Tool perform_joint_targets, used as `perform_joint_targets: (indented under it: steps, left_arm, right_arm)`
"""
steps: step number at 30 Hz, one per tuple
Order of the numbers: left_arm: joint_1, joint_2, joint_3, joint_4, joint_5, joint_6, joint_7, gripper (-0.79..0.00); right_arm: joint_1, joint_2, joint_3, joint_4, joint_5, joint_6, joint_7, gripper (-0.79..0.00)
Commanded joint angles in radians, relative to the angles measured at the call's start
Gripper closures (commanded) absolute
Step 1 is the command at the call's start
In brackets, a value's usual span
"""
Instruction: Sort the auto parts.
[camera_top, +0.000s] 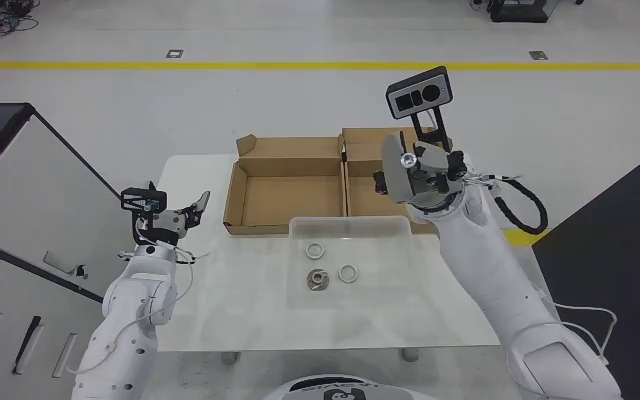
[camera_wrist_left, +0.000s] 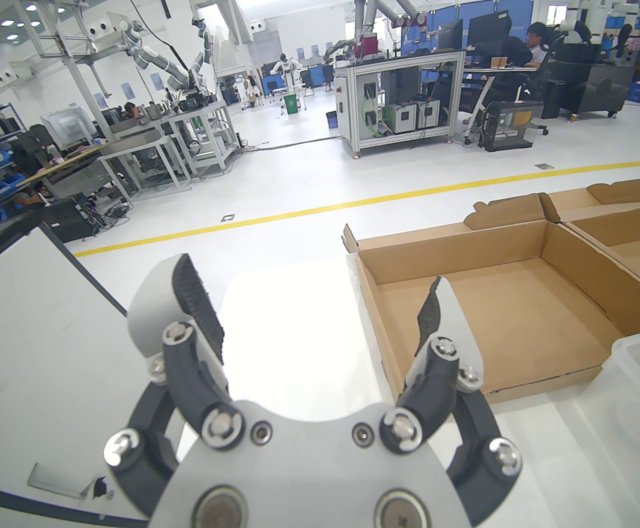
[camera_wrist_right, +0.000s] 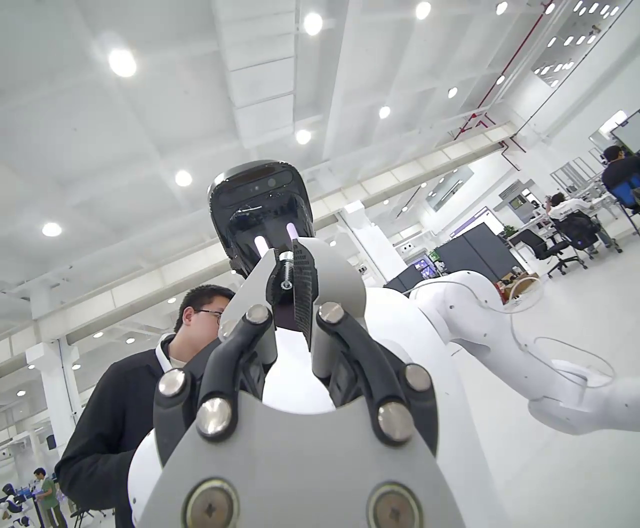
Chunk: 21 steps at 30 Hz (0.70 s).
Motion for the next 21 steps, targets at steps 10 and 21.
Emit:
perform_joint_targets:
  steps: [10,21]
  left_arm:
    - [0.0,0.0,0.0,0.0,0.0,0.0,0.0,-0.785]
    - [0.0,0.0,0.0,0.0,0.0,0.0,0.0,-0.785]
  right_arm:
    - [0.0,0.0,0.0,0.0,0.0,0.0,0.0,0.0]
    - [-0.007,0.0,0.002,-0.003,-0.003,0.005,-0.026,0.0]
